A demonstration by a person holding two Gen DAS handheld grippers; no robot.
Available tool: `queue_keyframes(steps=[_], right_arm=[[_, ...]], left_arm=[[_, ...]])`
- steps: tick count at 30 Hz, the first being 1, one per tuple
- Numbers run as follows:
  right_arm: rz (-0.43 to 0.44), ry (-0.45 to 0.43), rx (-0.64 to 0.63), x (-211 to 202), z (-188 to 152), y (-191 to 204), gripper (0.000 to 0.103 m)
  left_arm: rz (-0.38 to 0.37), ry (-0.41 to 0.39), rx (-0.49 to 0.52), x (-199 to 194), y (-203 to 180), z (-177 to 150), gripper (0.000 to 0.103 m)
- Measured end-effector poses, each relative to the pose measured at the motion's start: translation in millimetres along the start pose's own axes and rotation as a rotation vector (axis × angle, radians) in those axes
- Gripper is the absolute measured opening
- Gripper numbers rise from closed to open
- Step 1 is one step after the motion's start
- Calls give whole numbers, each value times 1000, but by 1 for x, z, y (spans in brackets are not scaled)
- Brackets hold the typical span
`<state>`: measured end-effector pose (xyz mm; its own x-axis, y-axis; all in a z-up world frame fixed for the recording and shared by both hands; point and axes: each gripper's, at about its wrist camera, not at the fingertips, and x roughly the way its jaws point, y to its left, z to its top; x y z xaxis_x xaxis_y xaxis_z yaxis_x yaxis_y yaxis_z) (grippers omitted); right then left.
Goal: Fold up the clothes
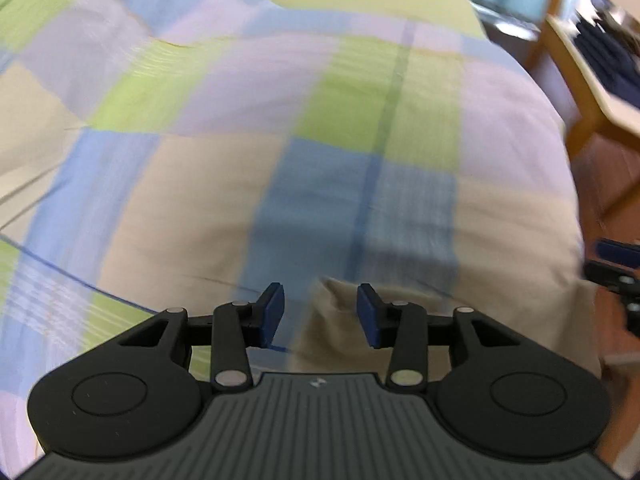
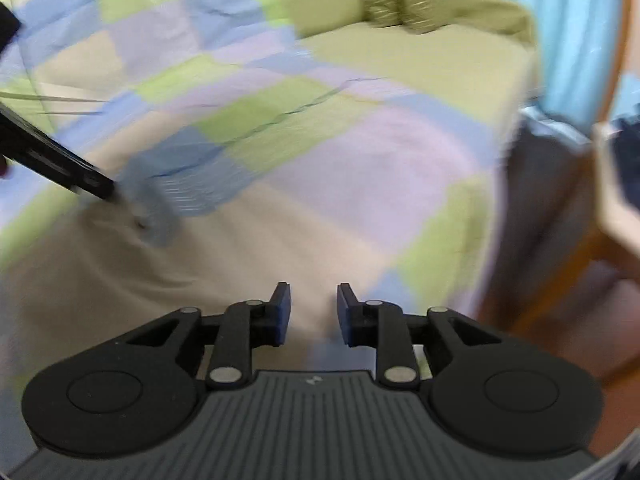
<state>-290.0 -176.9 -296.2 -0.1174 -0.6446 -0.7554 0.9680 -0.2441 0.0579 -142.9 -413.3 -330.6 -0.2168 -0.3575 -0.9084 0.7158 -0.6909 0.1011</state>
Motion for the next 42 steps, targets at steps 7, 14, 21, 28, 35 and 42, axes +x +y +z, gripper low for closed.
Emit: queue_keyframes(steps=[7, 14, 21, 28, 35, 42], right_arm=[[49, -57, -333, -76, -67, 83, 50], [-121, -100, -698, -73, -135, 182, 52], [-291, -157, -772, -48, -150, 201, 50], [-307, -189, -795, -30, -142, 203, 23], [-179, -134, -857, -49, -104, 180, 6], [-27, -223, -1120, -62, 31, 157, 6]], left_arm=[[62, -162, 849, -56, -36, -130, 52], [181, -259, 1273, -23, -47, -205, 53], [259, -404, 1444, 7, -44, -221, 54], [195, -423, 1327, 19, -48, -204, 28], [115, -368, 1112, -11, -45, -178, 18], [214, -322, 661, -76, 2, -109, 18]])
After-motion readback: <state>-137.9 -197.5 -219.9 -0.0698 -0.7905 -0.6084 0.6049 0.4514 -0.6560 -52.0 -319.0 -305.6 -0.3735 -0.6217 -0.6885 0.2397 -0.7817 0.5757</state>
